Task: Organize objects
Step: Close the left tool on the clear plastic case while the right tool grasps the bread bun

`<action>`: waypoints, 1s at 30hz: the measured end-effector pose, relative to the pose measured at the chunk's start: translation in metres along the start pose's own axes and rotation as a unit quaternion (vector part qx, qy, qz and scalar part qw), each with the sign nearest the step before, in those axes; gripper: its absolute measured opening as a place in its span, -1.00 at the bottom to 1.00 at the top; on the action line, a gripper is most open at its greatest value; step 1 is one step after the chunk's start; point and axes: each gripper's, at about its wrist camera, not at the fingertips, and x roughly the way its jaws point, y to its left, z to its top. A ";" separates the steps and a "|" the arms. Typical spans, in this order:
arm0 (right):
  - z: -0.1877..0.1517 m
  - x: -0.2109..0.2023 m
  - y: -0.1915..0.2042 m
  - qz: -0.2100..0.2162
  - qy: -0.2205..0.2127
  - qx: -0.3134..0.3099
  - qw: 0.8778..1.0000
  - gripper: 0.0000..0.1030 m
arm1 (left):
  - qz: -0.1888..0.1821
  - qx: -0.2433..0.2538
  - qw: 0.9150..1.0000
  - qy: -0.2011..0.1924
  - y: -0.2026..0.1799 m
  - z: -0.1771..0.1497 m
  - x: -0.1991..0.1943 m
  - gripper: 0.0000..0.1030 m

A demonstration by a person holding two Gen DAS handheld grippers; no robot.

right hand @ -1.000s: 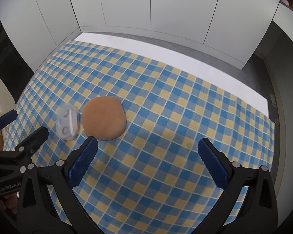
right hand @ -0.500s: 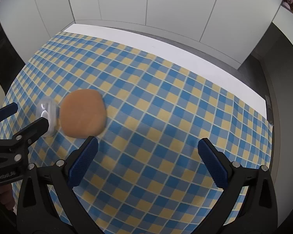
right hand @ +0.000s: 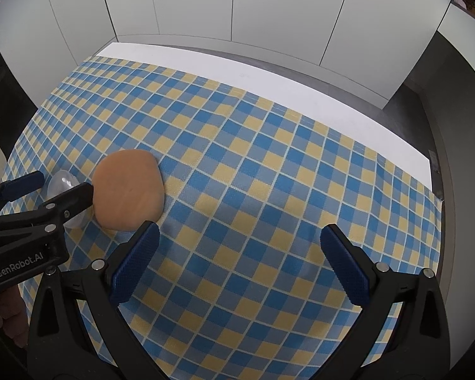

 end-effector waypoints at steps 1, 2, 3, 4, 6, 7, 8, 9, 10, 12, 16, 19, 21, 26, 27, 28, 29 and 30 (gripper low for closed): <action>-0.001 -0.002 0.003 0.000 0.001 -0.002 1.000 1.00 | 0.002 0.002 1.000 0.000 0.000 -0.001 -0.001 0.58; -0.002 -0.002 0.004 0.000 0.001 -0.004 1.000 1.00 | 0.003 0.006 1.000 -0.001 0.007 -0.002 -0.003 0.53; -0.002 -0.002 0.005 0.000 0.001 -0.005 1.000 1.00 | 0.003 0.009 1.000 -0.003 0.009 -0.004 -0.005 0.43; -0.003 -0.002 0.007 0.001 0.000 -0.006 1.000 1.00 | 0.002 0.013 1.000 -0.004 0.010 -0.005 -0.006 0.35; -0.002 -0.002 0.010 0.005 0.000 -0.007 1.000 1.00 | 0.000 0.017 1.000 -0.006 0.013 -0.009 -0.010 0.24; -0.001 -0.001 0.013 0.006 0.000 -0.008 1.000 1.00 | -0.002 0.020 1.000 -0.006 0.015 -0.010 -0.011 0.08; -0.001 -0.001 0.015 0.008 -0.001 -0.010 1.000 1.00 | 0.000 0.022 1.000 -0.005 0.016 -0.010 -0.012 -0.01; -0.001 -0.002 0.014 0.010 -0.002 -0.011 1.000 1.00 | 0.000 0.025 1.000 -0.003 0.018 -0.010 -0.013 -0.16; 0.000 -0.002 0.017 0.014 -0.003 -0.013 1.000 1.00 | -0.003 0.025 1.000 -0.001 0.019 -0.010 -0.014 -0.17; 0.002 -0.001 0.022 0.018 -0.005 -0.016 1.000 1.00 | -0.020 0.021 1.000 -0.001 0.025 -0.013 -0.016 -0.18; 0.007 0.003 0.031 0.027 -0.007 -0.020 0.999 1.00 | -0.020 0.020 1.000 0.004 0.029 -0.017 -0.018 -0.18; 0.011 0.009 0.039 0.034 -0.006 -0.018 0.999 1.00 | -0.020 0.019 1.000 0.008 0.032 -0.020 -0.021 -0.18; 0.013 0.012 0.044 0.035 -0.007 -0.020 0.999 1.00 | -0.018 0.020 1.000 0.010 0.034 -0.018 -0.018 -0.18; 0.019 0.016 0.053 0.045 -0.009 -0.012 0.999 1.00 | -0.023 0.009 1.000 0.015 0.043 -0.019 -0.022 -0.17; 0.019 0.016 0.055 0.048 -0.009 -0.010 0.999 1.00 | -0.022 0.008 1.000 0.015 0.045 -0.020 -0.022 -0.16; 0.020 0.016 0.058 0.051 -0.010 -0.010 0.999 1.00 | -0.019 0.006 1.000 0.017 0.046 -0.020 -0.023 -0.15; 0.021 0.015 0.060 0.053 -0.011 -0.012 0.998 1.00 | -0.015 0.004 1.000 0.016 0.046 -0.022 -0.025 -0.12; 0.021 0.016 0.063 0.055 -0.012 -0.015 0.998 1.00 | -0.011 -0.004 1.000 0.014 0.049 -0.023 -0.026 -0.01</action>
